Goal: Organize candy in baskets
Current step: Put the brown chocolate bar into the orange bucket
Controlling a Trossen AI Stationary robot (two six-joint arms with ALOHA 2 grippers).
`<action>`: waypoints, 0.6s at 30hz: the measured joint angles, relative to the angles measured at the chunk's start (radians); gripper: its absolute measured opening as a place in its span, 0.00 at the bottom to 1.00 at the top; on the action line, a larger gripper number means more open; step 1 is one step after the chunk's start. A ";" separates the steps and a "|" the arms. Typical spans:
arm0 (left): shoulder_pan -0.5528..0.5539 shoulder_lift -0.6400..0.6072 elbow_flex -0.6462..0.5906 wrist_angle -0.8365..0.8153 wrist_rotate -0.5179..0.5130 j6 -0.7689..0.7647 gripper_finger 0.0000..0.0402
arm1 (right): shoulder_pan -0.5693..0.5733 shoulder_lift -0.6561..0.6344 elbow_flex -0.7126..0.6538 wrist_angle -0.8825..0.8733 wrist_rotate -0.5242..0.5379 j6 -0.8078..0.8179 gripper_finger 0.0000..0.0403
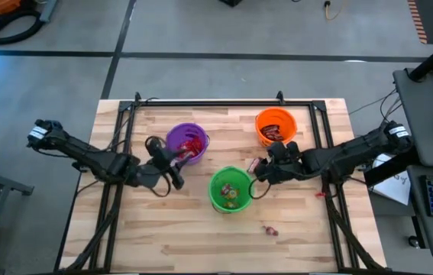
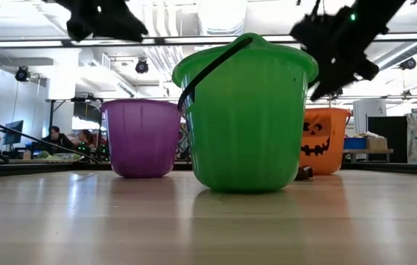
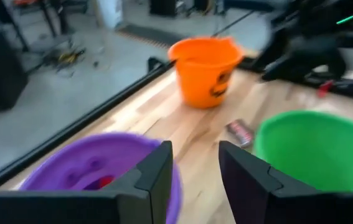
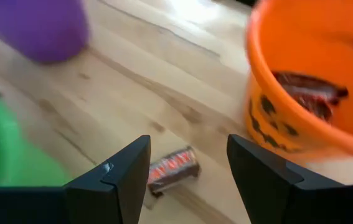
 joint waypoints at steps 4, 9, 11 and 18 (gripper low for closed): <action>-0.060 0.000 0.000 0.058 -0.010 0.058 0.29 | -0.018 0.000 -0.050 0.002 -0.001 0.079 0.52; -0.108 0.000 0.000 0.059 -0.062 0.058 0.29 | -0.017 0.000 -0.117 0.044 -0.001 0.160 0.52; -0.122 0.000 0.000 0.059 -0.077 0.058 0.29 | -0.015 0.000 -0.151 0.070 -0.003 0.190 0.52; -0.135 0.000 0.000 0.059 -0.092 0.057 0.29 | -0.018 -0.003 -0.314 0.300 -0.008 0.271 0.52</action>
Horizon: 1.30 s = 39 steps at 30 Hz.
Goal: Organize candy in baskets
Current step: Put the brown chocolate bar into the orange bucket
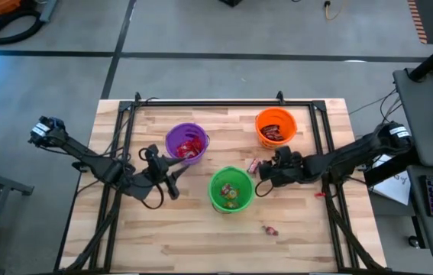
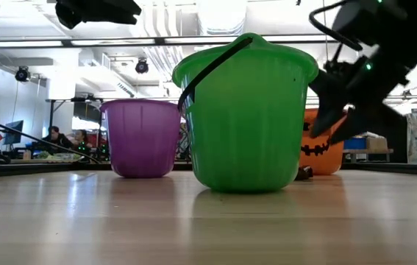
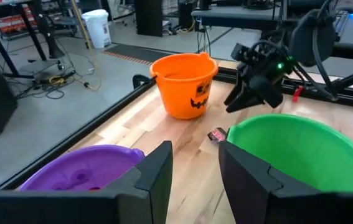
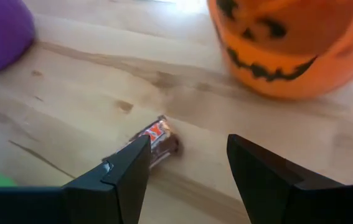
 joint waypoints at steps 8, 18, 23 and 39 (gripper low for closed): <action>0.000 0.000 0.000 0.000 -0.018 -0.005 0.29 | -0.011 0.002 -0.134 0.282 -0.027 0.004 0.52; 0.000 0.000 0.000 0.000 -0.018 -0.009 0.29 | -0.014 0.006 -0.133 0.286 -0.029 0.001 0.52; 0.000 0.000 0.000 0.000 -0.018 -0.012 0.29 | -0.014 0.040 -0.136 0.301 -0.029 0.001 0.52; 0.000 0.000 -0.001 0.000 -0.018 -0.012 0.29 | -0.014 0.166 -0.110 0.359 -0.018 -0.019 0.49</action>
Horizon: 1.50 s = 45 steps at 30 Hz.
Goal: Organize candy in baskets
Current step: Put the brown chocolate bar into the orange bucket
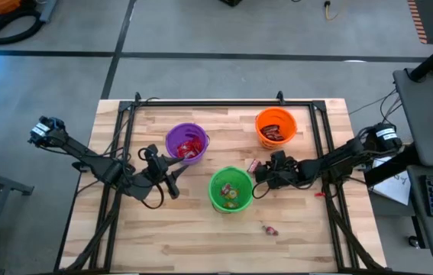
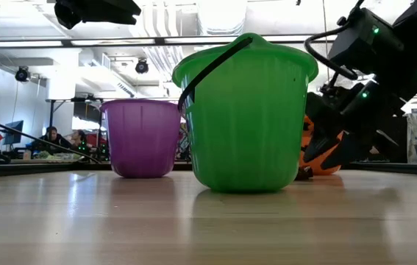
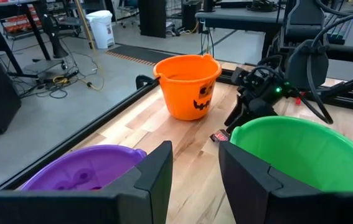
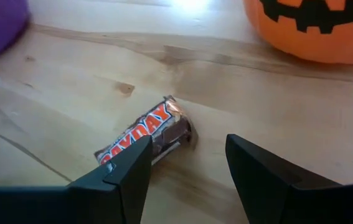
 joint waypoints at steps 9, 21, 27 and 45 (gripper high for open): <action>0.000 0.000 -0.001 0.000 0.000 0.000 0.29 | -0.007 0.040 0.000 0.078 0.001 -0.023 0.38; 0.000 0.000 -0.001 0.000 0.000 0.000 0.29 | -0.022 0.097 0.000 0.085 0.011 -0.045 0.23; 0.000 0.000 -0.001 0.000 0.000 0.000 0.29 | -0.024 0.099 0.000 0.065 0.020 -0.066 0.10; 0.000 0.000 -0.001 -0.001 0.000 0.000 0.29 | -0.026 -0.132 -0.001 -0.065 0.036 -0.160 0.02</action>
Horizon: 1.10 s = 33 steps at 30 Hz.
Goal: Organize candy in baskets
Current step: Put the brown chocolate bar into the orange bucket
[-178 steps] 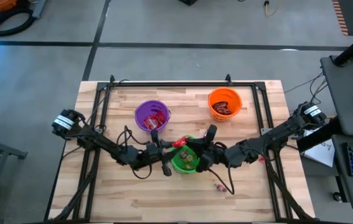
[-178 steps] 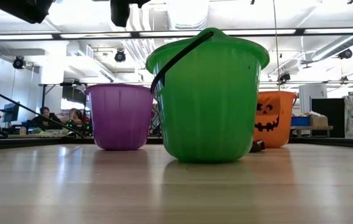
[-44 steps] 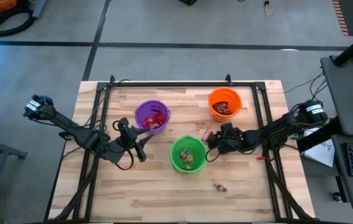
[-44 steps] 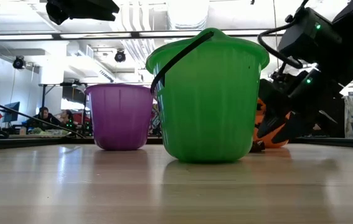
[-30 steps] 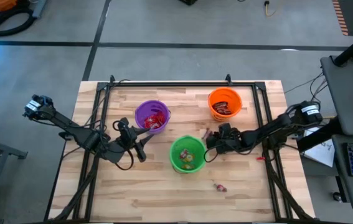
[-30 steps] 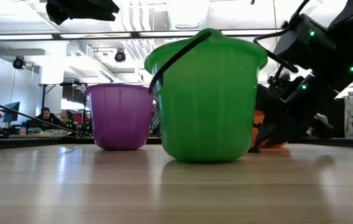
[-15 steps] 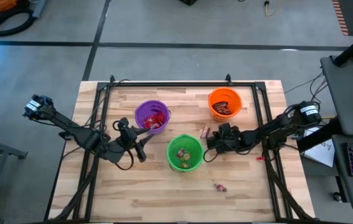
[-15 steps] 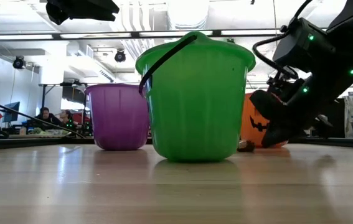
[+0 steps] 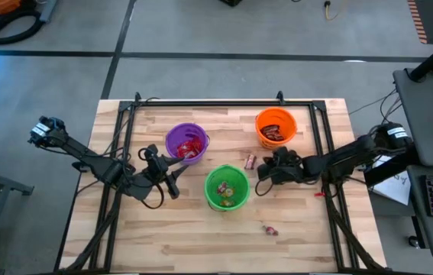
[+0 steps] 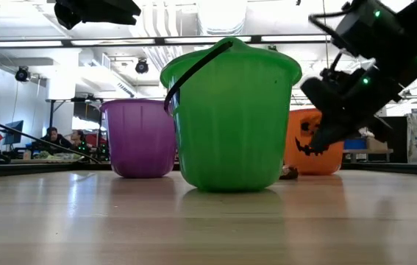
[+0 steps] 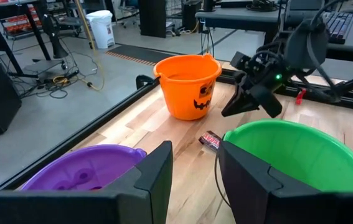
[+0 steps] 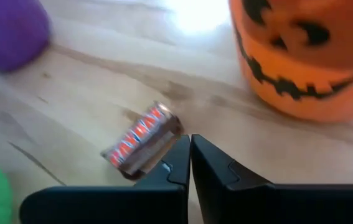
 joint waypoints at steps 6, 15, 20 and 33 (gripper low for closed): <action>0.001 0.000 0.000 0.000 0.000 0.000 0.29 | 0.000 0.048 0.000 0.143 0.043 -0.061 0.02; 0.001 0.000 -0.001 0.000 0.000 0.000 0.29 | 0.000 0.172 -0.010 0.306 0.070 -0.047 0.02; 0.001 0.000 -0.008 0.000 0.001 -0.018 0.29 | -0.002 0.170 -0.095 0.495 0.029 -0.032 0.02; 0.001 0.000 -0.013 0.001 0.000 -0.019 0.29 | -0.129 0.164 -0.270 0.856 -0.196 0.024 0.02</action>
